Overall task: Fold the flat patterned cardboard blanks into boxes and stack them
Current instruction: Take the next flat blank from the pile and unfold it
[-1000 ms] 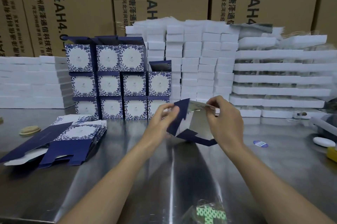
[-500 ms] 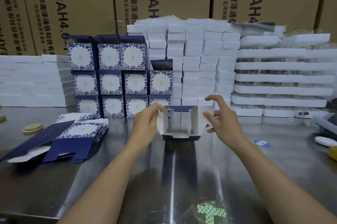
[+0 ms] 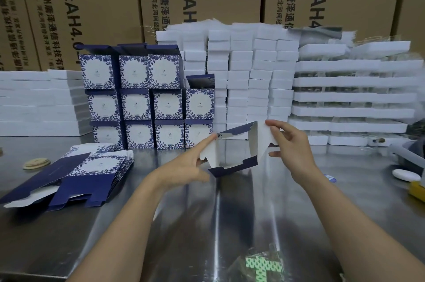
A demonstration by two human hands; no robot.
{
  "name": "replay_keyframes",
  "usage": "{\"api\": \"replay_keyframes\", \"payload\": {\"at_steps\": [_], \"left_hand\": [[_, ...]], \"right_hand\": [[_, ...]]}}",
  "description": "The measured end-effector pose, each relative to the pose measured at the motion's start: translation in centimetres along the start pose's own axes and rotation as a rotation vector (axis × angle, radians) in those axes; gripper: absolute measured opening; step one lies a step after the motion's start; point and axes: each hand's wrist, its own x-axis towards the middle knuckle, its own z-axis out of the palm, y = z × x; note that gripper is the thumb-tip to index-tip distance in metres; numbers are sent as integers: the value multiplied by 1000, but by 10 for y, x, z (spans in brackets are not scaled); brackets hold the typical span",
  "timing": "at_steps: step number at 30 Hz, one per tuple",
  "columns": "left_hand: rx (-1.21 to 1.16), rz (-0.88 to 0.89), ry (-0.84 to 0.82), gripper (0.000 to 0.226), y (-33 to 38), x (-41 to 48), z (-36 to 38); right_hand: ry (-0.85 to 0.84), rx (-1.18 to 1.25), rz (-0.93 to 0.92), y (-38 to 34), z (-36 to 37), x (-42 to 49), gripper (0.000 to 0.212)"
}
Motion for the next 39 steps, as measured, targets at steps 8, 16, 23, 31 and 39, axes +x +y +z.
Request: {"api": "replay_keyframes", "payload": {"at_steps": [8, 16, 23, 31, 39], "left_hand": [[-47, 129, 553, 89, -7, 18, 20], [-27, 156, 870, 90, -8, 17, 14], [193, 255, 894, 91, 7, 12, 23], [307, 347, 972, 91, 8, 14, 31], [-670, 290, 983, 28, 24, 18, 52]], "right_hand": [[-125, -14, -67, -15, 9, -11, 37], [-277, -287, 248, -11, 38, -33, 99], [-365, 90, 525, -3, 61, -44, 59], [-234, 289, 512, -1, 75, -56, 34], [-3, 243, 412, -4, 74, -46, 27]]}}
